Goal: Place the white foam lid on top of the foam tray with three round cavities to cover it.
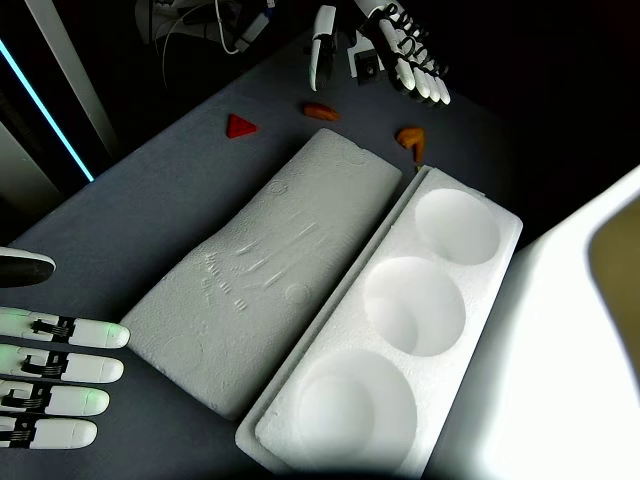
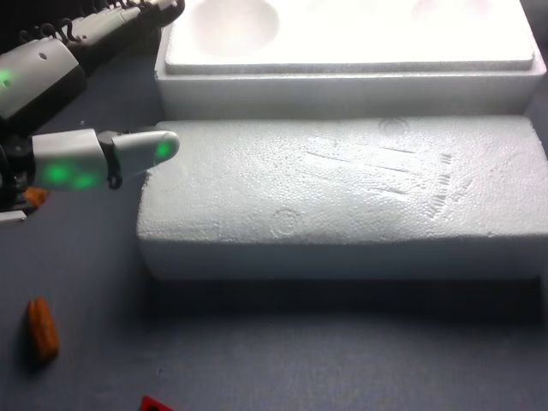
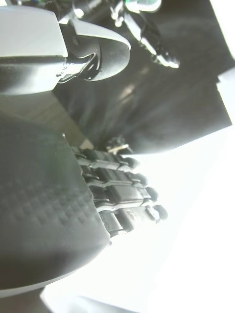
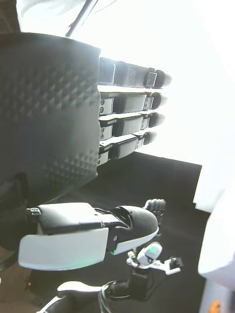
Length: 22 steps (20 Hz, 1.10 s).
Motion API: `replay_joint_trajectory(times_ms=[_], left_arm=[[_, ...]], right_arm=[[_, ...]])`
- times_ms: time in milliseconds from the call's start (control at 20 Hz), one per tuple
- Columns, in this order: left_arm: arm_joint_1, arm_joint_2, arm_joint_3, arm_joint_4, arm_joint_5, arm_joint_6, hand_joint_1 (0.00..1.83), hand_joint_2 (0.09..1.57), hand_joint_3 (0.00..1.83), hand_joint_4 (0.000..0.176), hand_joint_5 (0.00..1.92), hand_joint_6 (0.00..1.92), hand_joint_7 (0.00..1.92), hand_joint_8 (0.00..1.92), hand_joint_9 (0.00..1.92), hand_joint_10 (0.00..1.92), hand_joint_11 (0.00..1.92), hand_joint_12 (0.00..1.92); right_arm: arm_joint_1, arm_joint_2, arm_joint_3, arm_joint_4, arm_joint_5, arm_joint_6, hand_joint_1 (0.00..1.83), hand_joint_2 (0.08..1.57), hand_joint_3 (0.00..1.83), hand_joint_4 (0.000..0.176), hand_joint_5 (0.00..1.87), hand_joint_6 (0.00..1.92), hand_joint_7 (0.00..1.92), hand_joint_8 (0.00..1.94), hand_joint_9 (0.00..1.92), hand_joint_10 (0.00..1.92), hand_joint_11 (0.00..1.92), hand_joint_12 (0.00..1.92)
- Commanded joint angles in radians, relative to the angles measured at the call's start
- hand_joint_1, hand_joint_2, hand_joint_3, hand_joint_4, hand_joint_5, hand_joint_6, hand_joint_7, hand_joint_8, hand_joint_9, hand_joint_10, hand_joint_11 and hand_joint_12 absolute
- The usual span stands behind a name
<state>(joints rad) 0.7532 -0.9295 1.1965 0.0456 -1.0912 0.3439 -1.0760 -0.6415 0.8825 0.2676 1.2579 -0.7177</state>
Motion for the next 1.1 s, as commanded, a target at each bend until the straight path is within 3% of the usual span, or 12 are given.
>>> replay_joint_trajectory(times_ms=[0, 200, 250, 850, 1050], left_arm=[[-0.003, 0.002, 0.003, -0.027, -0.115, -0.001, 0.51, 1.15, 0.01, 0.026, 0.00, 0.00, 0.00, 0.00, 0.00, 0.00, 0.00, 0.00], [0.022, 0.003, -0.010, -0.066, -0.117, 0.022, 0.45, 1.14, 0.00, 0.019, 0.00, 0.00, 0.00, 0.00, 0.00, 0.00, 0.00, 0.00], [0.032, 0.004, -0.014, -0.078, -0.116, 0.027, 0.45, 1.14, 0.00, 0.000, 0.00, 0.00, 0.00, 0.00, 0.00, 0.00, 0.00, 0.00], [0.206, 0.076, -0.081, -0.190, -0.064, 0.079, 0.33, 1.02, 0.00, 0.000, 0.00, 0.00, 0.00, 0.00, 0.00, 0.00, 0.00, 0.00], [0.248, 0.067, -0.075, -0.211, -0.025, 0.082, 0.41, 1.00, 0.00, 0.000, 0.02, 0.01, 0.00, 0.00, 0.00, 0.00, 0.00, 0.00]], right_arm=[[0.008, 0.005, 0.001, 0.029, 0.119, -0.002, 0.41, 1.24, 0.01, 0.000, 0.00, 0.00, 0.00, 0.00, 0.00, 0.00, 0.00, 0.09], [0.001, -0.010, 0.001, 0.054, 0.117, -0.009, 0.43, 1.23, 0.00, 0.000, 0.00, 0.00, 0.00, 0.00, 0.00, 0.00, 0.00, 0.00], [-0.002, -0.016, 0.003, 0.061, 0.114, -0.011, 0.45, 1.23, 0.00, 0.000, 0.00, 0.00, 0.00, 0.00, 0.00, 0.00, 0.00, 0.00], [-0.012, -0.090, 0.036, 0.111, 0.027, -0.019, 0.48, 1.19, 0.00, 0.000, 0.00, 0.00, 0.00, 0.00, 0.00, 0.00, 0.00, 0.00], [-0.012, -0.117, 0.056, 0.126, -0.010, -0.021, 0.49, 1.18, 0.00, 0.000, 0.00, 0.00, 0.00, 0.00, 0.00, 0.00, 0.00, 0.00]])
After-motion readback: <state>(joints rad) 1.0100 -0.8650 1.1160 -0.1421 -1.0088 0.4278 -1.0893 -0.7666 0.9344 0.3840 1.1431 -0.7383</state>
